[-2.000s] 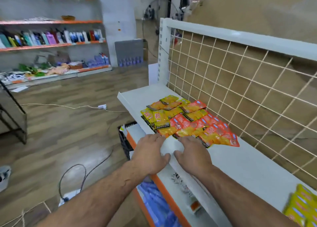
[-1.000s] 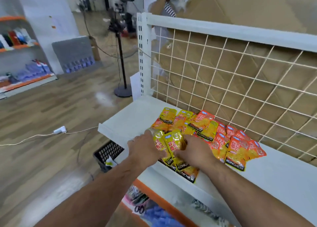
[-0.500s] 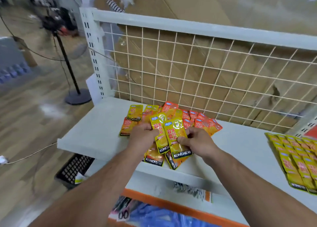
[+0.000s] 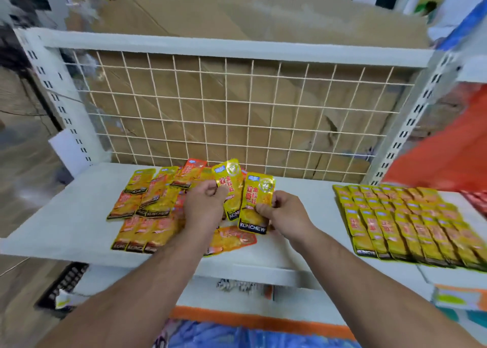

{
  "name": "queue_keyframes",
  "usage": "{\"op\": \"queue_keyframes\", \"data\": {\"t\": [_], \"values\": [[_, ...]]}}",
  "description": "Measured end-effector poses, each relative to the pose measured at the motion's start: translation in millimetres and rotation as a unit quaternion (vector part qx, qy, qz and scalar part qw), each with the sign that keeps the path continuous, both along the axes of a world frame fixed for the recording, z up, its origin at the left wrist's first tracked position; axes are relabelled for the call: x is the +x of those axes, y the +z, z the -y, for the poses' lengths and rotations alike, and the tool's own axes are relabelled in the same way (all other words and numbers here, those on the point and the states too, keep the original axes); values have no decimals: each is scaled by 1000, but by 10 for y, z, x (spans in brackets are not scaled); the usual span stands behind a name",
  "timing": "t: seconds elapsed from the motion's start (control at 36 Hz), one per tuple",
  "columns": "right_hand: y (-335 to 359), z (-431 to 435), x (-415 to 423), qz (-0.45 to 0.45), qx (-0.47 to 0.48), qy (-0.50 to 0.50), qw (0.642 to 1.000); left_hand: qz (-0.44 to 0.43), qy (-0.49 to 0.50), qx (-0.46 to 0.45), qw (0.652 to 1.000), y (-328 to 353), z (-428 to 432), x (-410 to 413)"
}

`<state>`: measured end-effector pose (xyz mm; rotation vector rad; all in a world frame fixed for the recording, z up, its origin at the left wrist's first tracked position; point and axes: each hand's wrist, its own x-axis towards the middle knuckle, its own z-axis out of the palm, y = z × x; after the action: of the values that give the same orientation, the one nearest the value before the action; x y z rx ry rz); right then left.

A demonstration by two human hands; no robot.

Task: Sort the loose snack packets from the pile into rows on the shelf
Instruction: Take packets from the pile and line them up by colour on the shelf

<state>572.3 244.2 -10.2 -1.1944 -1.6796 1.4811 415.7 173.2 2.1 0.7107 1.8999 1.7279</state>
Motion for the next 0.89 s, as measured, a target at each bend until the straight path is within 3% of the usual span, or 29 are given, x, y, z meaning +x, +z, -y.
{"op": "queue_keyframes", "data": {"t": [0.39, 0.89], "values": [[-83, -502, 1392, 17, -16, -22, 999, 99, -107, -75, 986, -220, -446, 1461], [38, -667, 2543, 103, 21, -157, 982, 41, -269, -146, 951, -134, -1062, 2410]]}}
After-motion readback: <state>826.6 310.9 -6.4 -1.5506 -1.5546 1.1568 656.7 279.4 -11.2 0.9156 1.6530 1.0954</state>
